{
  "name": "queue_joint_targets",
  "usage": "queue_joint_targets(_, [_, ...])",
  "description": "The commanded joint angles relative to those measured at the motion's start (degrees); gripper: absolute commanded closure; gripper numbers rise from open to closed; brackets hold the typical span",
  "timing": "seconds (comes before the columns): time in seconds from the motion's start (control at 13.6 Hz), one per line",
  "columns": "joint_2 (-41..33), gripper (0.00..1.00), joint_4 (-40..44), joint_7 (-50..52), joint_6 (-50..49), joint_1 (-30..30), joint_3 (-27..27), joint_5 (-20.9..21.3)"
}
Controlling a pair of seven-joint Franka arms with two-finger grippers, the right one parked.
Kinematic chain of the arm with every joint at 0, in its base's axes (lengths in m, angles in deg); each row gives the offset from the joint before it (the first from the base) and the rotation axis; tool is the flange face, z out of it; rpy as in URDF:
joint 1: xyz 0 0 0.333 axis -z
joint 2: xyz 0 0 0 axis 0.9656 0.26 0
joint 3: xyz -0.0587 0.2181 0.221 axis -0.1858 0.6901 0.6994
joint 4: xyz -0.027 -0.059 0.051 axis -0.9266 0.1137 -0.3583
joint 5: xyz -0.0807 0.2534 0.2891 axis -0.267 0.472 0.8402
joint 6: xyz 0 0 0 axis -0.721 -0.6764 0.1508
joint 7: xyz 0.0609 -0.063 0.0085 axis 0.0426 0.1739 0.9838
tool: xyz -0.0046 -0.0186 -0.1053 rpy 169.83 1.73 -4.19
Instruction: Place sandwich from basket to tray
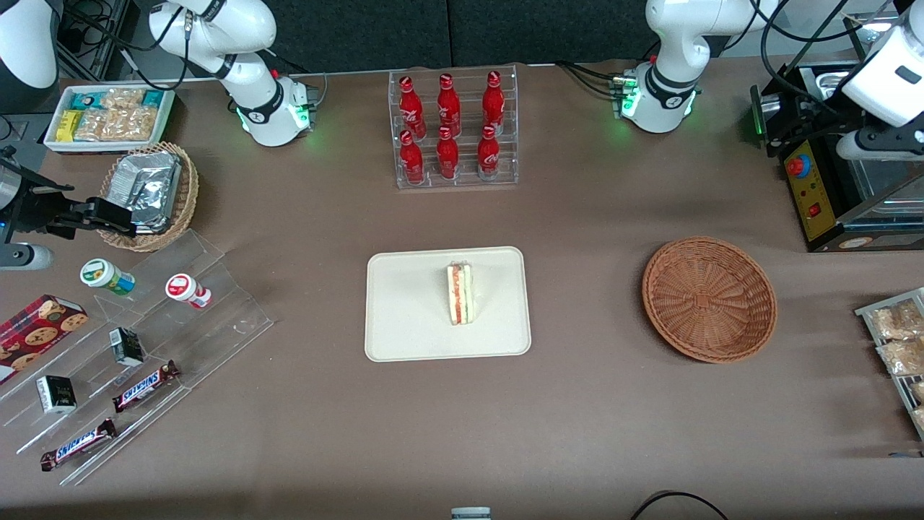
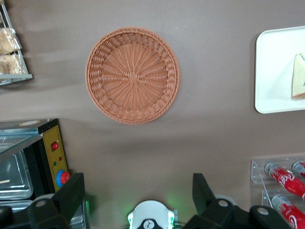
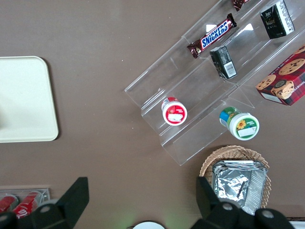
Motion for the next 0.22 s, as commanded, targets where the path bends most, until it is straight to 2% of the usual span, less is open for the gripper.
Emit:
queue_joint_targets(0.0, [1.0,0.0,2.2,0.0,-1.9,1.0,0.6,0.0])
queue_joint_targets(0.15, [1.2,0.0,2.3,0.4,-2.1,1.0,0.6,0.0])
